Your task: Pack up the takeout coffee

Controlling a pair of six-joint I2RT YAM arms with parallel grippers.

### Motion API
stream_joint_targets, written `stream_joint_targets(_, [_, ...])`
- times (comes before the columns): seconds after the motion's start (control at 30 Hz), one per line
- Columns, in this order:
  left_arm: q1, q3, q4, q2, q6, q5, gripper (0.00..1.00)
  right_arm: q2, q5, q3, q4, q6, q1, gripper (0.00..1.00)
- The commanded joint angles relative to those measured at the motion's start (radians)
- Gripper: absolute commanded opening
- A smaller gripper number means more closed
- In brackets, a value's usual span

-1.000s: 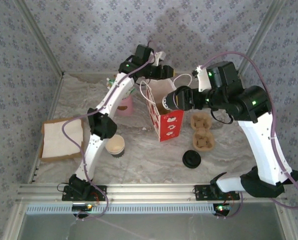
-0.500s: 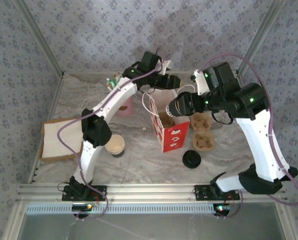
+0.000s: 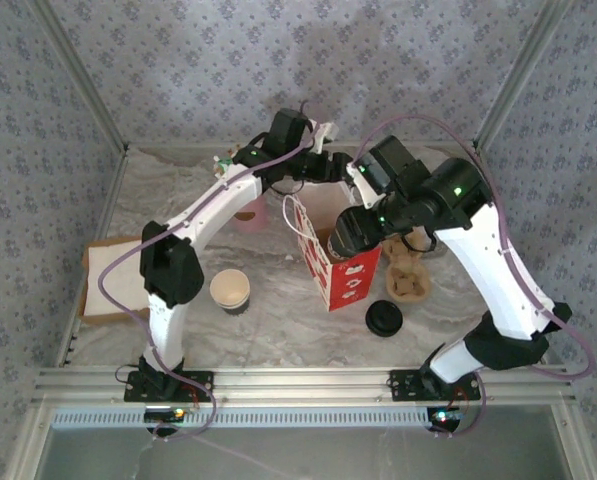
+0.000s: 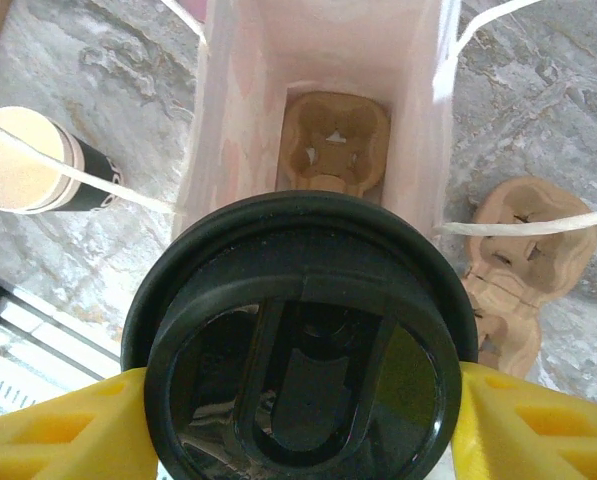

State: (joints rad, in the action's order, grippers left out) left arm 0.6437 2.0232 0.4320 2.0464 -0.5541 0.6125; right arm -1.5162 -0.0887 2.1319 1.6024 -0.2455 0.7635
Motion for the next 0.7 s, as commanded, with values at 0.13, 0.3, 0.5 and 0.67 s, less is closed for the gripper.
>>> stream_joint_targets(0.13, [-0.032,0.015,-0.042,-0.084,-0.018,-0.012,0.66,-0.064,-0.068,0.058,0.091,0.018,0.017,0.69])
stream_joint_targets(0.3, [-0.056,0.050,-0.004,-0.120,-0.012,-0.042,0.80,-0.104,-0.078,0.075,0.108,0.052,0.019,0.69])
stream_joint_targets(0.5, [-0.068,0.066,0.043,-0.180,0.005,-0.095,0.99,-0.135,-0.088,0.075,0.120,0.054,0.028,0.69])
stream_joint_targets(0.67, [-0.081,-0.032,0.027,-0.273,-0.008,-0.158,0.99,-0.142,-0.085,0.054,0.126,0.052,0.029,0.69])
